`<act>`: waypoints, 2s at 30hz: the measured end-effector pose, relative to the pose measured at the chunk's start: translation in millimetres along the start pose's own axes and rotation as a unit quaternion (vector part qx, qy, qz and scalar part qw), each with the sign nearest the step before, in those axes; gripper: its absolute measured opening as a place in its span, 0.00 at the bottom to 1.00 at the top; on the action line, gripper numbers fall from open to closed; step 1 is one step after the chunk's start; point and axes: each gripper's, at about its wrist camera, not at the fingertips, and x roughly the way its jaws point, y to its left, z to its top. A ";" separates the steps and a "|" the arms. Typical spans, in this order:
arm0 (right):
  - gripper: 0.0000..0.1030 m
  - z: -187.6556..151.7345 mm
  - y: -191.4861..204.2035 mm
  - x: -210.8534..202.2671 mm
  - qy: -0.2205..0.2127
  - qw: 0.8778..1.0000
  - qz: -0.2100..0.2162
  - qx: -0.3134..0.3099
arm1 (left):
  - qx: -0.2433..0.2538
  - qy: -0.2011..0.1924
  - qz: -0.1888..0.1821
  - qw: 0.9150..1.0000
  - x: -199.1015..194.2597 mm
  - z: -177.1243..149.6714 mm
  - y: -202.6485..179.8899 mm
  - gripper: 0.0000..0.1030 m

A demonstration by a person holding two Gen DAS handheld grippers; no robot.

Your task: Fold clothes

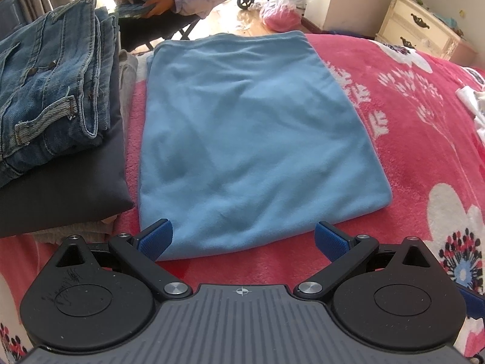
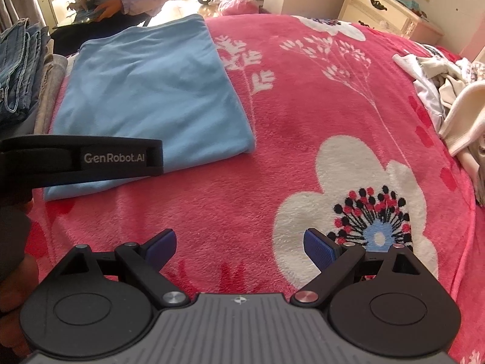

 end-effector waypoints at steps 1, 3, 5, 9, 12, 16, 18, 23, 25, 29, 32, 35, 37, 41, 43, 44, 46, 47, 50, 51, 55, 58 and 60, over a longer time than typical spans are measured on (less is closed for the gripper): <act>0.91 0.3 -0.2 0.1 0.000 1.000 0.000 0.001 | 0.000 0.000 0.000 1.000 0.1 0.0 0.2 0.98; 0.91 0.9 -0.5 0.4 0.000 1.000 -0.001 0.001 | -0.001 0.000 0.000 1.000 0.4 0.0 0.4 0.98; 0.91 1.1 -0.3 0.5 0.000 1.000 -0.001 0.002 | 0.000 0.003 -0.001 1.000 0.6 1.1 0.3 0.98; 0.91 1.1 0.5 0.4 0.000 1.000 0.001 0.001 | -0.001 0.003 0.000 1.000 1.4 1.2 1.6 0.98; 0.91 1.4 0.4 0.3 0.000 1.000 0.001 0.001 | -0.002 0.003 0.001 1.000 1.9 1.4 2.2 0.98; 0.91 1.6 0.5 0.0 -0.001 1.000 0.001 0.001 | -0.002 0.002 0.001 1.000 2.1 1.1 2.5 0.98; 0.91 1.5 0.5 0.1 0.000 1.000 0.001 0.000 | -0.002 0.003 0.001 1.000 2.1 1.1 2.3 0.98; 0.91 1.8 0.7 0.6 0.000 1.000 0.002 0.001 | -0.001 0.003 0.000 1.000 2.1 1.2 2.1 0.98; 0.91 2.0 1.0 0.6 0.000 1.000 0.002 0.000 | -0.001 0.003 0.000 1.000 2.5 1.0 2.4 0.98; 0.91 2.6 1.5 -0.4 0.000 1.000 0.000 0.000 | -0.002 0.004 0.000 1.000 2.8 1.6 2.9 0.98; 0.91 2.6 2.0 -0.9 0.000 1.000 0.000 -0.001 | -0.004 0.003 -0.001 1.000 2.0 2.0 3.5 0.98; 0.91 2.7 2.5 -1.8 -0.002 1.000 0.000 -0.002 | -0.005 0.002 0.000 1.000 2.0 2.3 4.0 0.98; 0.91 2.8 2.4 -2.1 -0.003 1.000 0.000 -0.002 | -0.005 0.002 0.000 1.000 1.7 2.5 4.2 0.98; 0.91 2.8 2.4 -2.0 -0.002 1.000 0.001 -0.002 | -0.005 0.001 0.001 1.000 1.8 2.5 4.4 0.98; 0.91 2.9 2.5 -2.0 -0.002 1.000 0.002 -0.002 | -0.005 0.001 0.001 1.000 2.0 2.5 4.4 0.98; 0.91 2.9 2.3 -1.7 -0.002 1.000 0.002 -0.001 | -0.004 0.002 0.001 1.000 2.1 2.5 4.4 0.98; 0.91 2.9 2.1 -1.1 -0.001 1.000 0.001 -0.001 | -0.004 0.002 0.002 1.000 2.3 2.4 4.4 0.98; 0.91 2.9 2.2 -1.1 -0.001 1.000 0.002 -0.001 | -0.004 0.002 0.001 1.000 2.5 2.4 4.4 0.98; 0.91 3.0 2.9 -1.1 -0.001 1.000 0.002 -0.002 | -0.003 0.003 0.001 1.000 2.6 2.5 4.3 0.98; 0.91 3.0 3.2 -1.1 -0.001 1.000 0.002 -0.003 | -0.003 0.003 0.001 1.000 2.5 2.5 4.2 0.98; 0.91 2.9 3.7 -1.4 -0.002 1.000 0.003 -0.003 | -0.002 0.001 0.001 1.000 1.8 2.7 4.4 0.98; 0.91 2.7 3.8 -1.4 -0.002 1.000 0.002 -0.003 | -0.002 0.000 0.001 1.000 1.7 2.5 4.1 0.98; 0.91 3.1 3.9 -1.6 -0.002 1.000 0.003 -0.003 | -0.003 0.000 0.002 1.000 1.8 2.4 4.0 0.98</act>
